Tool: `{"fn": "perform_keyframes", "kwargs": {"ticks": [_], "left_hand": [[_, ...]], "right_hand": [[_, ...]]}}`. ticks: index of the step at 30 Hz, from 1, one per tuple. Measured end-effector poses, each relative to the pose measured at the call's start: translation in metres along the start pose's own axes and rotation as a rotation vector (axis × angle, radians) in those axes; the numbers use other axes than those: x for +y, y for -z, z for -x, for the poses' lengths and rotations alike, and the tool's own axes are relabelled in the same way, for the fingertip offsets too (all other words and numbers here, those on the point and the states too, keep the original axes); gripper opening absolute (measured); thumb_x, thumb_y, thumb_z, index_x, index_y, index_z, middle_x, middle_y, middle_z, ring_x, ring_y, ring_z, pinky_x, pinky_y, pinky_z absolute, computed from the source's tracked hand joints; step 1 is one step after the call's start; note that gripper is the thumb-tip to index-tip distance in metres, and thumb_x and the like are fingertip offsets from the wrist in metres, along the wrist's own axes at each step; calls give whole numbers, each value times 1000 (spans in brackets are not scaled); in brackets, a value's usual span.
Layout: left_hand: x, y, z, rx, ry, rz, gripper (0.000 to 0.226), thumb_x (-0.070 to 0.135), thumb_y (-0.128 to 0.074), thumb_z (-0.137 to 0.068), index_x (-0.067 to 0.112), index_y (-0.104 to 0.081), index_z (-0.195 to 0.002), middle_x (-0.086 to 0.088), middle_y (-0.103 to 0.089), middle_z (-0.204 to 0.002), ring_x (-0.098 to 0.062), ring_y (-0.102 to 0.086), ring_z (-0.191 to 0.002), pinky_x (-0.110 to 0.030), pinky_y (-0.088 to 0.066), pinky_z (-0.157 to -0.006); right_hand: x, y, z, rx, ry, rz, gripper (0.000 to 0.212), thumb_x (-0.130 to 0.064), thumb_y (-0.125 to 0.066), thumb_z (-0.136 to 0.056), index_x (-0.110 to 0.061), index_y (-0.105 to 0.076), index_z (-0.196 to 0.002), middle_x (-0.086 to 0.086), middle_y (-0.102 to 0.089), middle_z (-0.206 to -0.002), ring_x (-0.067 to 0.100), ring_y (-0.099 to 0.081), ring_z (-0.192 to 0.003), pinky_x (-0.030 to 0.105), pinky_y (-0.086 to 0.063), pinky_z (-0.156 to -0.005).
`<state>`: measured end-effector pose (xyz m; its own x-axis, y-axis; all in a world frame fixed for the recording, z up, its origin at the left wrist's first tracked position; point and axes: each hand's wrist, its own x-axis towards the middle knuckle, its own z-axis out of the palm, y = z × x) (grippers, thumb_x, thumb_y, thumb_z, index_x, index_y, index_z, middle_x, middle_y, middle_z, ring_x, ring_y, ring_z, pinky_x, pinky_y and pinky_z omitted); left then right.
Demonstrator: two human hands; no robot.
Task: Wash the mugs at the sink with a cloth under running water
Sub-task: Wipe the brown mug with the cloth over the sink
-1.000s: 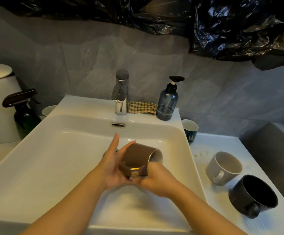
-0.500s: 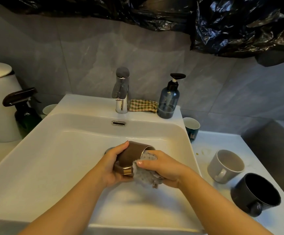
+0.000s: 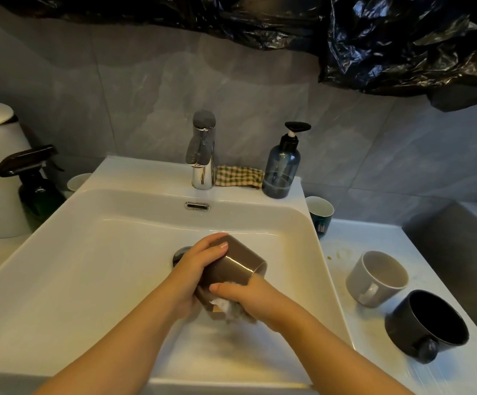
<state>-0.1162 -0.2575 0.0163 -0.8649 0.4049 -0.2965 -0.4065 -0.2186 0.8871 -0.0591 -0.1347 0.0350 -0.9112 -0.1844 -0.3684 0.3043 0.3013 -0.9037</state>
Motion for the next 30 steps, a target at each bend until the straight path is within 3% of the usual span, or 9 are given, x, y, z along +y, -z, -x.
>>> {"fn": "perform_keyframes", "kwargs": {"ticks": [7,9,13,15,19,21,23,27,30], "left_hand": [[1,-4,2,14,-179,-86,38,40,-52,-81,36,-57,-119,-8,-62,-118,-22,-64,-102,-30,-54,-75],[1,-3,0,21,-21,14,53,54,-50,-74,28,-61,-119,-11,-66,-117,-25,-66,-101,-36,-54,-77],[1,3,-8,78,323,259,83,69,-71,-52,15,-65,-114,-16,-70,-108,-36,-68,-92,-53,-52,-73],[0,4,-8,152,297,313,104,57,-87,-32,17,-58,-123,-17,-68,-111,-37,-68,-90,-49,-53,-67],[-1,0,-8,211,122,239,56,43,-73,-65,8,-64,-108,-15,-71,-89,-29,-68,-75,-33,-53,-59],[2,-4,-5,224,5,170,29,36,-58,-84,10,-68,-88,-12,-71,-77,-26,-66,-73,-32,-50,-63],[2,-5,-5,240,-62,131,29,34,-52,-88,11,-69,-82,-13,-71,-78,-27,-65,-77,-34,-49,-66],[2,-5,-2,229,19,185,30,36,-55,-85,10,-68,-80,-10,-70,-68,-23,-66,-62,-33,-49,-62],[0,-6,-4,258,40,180,25,38,-59,-82,14,-66,-81,-7,-69,-63,-22,-65,-59,-28,-47,-53]], "right_hand": [[-14,8,-4,-32,56,-873,17,2,-53,-86,0,-64,-98,20,-70,-90,29,-70,-80,35,-59,-72],[-9,13,-8,50,76,-576,26,1,-63,-81,-2,-59,-106,22,-68,-97,32,-69,-85,33,-58,-66],[-1,17,-10,3,228,698,23,-15,-58,-85,-6,-62,-106,17,-67,-91,29,-62,-77,38,-54,-71],[2,8,-12,16,275,747,21,-18,-57,-87,-8,-62,-105,14,-66,-89,27,-58,-73,37,-52,-72],[-5,-5,-15,32,35,-176,32,-22,-67,-77,-15,-58,-108,9,-67,-81,24,-58,-62,22,-44,-46],[-11,-1,-22,-15,-54,-790,46,-22,-71,-76,-7,-57,-117,23,-67,-105,38,-65,-87,36,-57,-67],[-11,1,-25,-11,-27,-959,53,-20,-70,-77,-1,-52,-123,27,-64,-112,39,-65,-100,49,-53,-87],[-14,3,-8,-38,58,-16,23,-17,-66,-82,-12,-57,-102,6,-66,-83,10,-65,-67,24,-52,-54],[-4,10,-10,30,224,694,35,-18,-59,-81,-21,-57,-116,2,-60,-113,14,-55,-104,31,-49,-89]]}}
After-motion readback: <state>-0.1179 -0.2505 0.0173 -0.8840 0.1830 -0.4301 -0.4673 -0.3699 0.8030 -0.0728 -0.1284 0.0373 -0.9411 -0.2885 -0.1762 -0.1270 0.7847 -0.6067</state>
